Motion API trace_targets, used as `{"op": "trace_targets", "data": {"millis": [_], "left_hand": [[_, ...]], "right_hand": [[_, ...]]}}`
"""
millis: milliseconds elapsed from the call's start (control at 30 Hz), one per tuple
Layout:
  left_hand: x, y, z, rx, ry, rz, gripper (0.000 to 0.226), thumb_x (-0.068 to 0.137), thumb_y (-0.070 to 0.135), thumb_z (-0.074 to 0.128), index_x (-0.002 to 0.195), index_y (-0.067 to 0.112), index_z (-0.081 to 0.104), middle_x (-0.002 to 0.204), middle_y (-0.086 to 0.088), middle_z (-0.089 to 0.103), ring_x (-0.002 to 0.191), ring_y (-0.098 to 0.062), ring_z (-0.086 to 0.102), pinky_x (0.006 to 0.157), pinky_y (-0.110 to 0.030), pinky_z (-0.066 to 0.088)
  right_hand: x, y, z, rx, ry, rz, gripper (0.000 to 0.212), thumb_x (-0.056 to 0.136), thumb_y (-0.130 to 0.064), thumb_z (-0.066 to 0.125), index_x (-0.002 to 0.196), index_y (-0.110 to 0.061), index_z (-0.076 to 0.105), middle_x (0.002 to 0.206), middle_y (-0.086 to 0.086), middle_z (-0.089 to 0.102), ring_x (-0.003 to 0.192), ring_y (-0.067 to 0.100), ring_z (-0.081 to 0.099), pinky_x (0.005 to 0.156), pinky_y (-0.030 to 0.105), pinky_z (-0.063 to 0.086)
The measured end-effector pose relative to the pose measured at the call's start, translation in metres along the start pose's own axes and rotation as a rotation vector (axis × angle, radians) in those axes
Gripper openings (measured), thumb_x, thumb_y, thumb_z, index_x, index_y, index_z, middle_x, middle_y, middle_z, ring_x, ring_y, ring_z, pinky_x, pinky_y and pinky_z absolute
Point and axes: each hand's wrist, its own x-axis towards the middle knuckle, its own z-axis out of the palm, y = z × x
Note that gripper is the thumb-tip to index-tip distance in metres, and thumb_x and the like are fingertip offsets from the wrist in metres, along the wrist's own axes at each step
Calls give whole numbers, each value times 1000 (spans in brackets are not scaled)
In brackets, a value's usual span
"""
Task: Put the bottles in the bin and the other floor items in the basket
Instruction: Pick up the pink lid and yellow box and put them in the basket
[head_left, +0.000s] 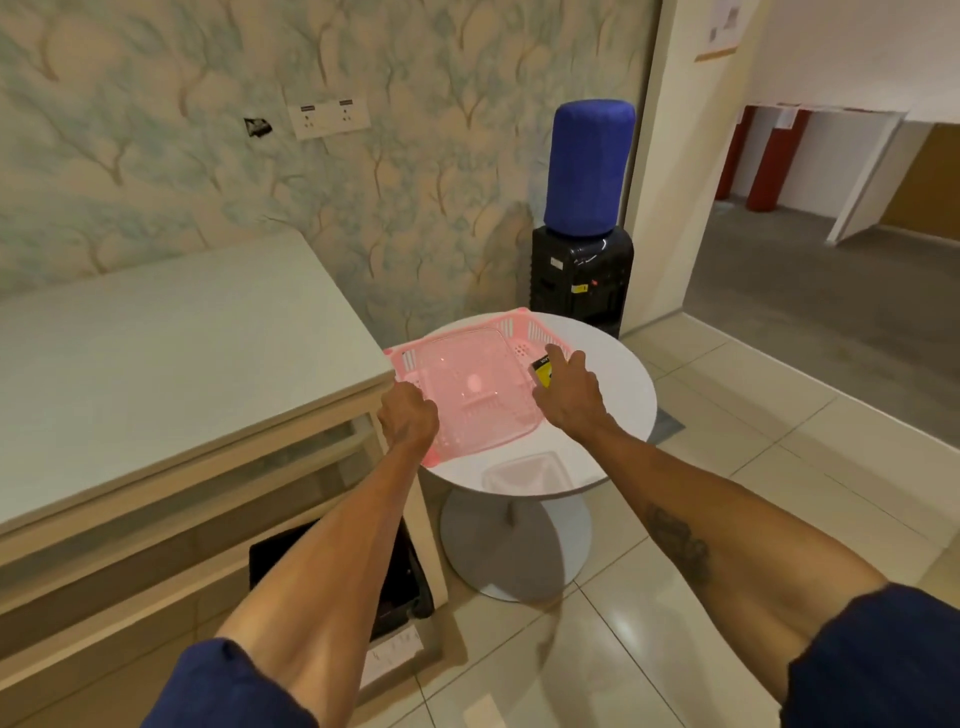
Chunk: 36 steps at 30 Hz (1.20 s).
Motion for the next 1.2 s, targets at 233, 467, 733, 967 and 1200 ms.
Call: {"op": "trace_targets", "data": {"millis": [233, 467, 733, 967, 1200], "left_hand": [[43, 15, 2, 69, 0, 32, 16, 96, 8, 59, 94, -1, 71, 90, -16, 71, 74, -24, 66, 66, -29, 54], [96, 25, 26, 161, -37, 47, 17, 98, 14, 57, 102, 3, 70, 101, -14, 72, 87, -29, 68, 67, -30, 46], [175, 30, 81, 250, -31, -51, 18, 97, 5, 54, 109, 0, 66, 110, -17, 70, 101, -33, 68, 79, -35, 54], [235, 12, 122, 304, -24, -161, 21, 100, 8, 51, 113, 0, 65, 110, -17, 69, 100, -33, 69, 87, -43, 60], [268, -14, 150, 342, -49, -266, 25, 102, 18, 51, 117, 3, 63, 108, -14, 69, 89, -25, 68, 83, -35, 59]], "right_hand": [[52, -18, -1, -42, 1, 10, 68, 95, -27, 59, 153, -27, 25, 153, 14, 28, 129, 41, 46, 104, 48, 44], [123, -31, 17, -61, -6, -29, 68, 94, -27, 60, 153, -25, 27, 155, 14, 26, 128, 41, 46, 100, 47, 46], [234, -34, 44, -69, -102, -86, 66, 96, -25, 57, 153, -21, 26, 157, 17, 22, 128, 45, 44, 101, 49, 43], [315, -28, 86, -73, -232, -157, 64, 95, -22, 58, 152, -19, 29, 152, 20, 26, 122, 48, 48, 99, 48, 44], [362, -20, 137, -106, -351, -212, 64, 94, -22, 58, 151, -17, 29, 145, 20, 32, 116, 49, 51, 95, 47, 45]]}}
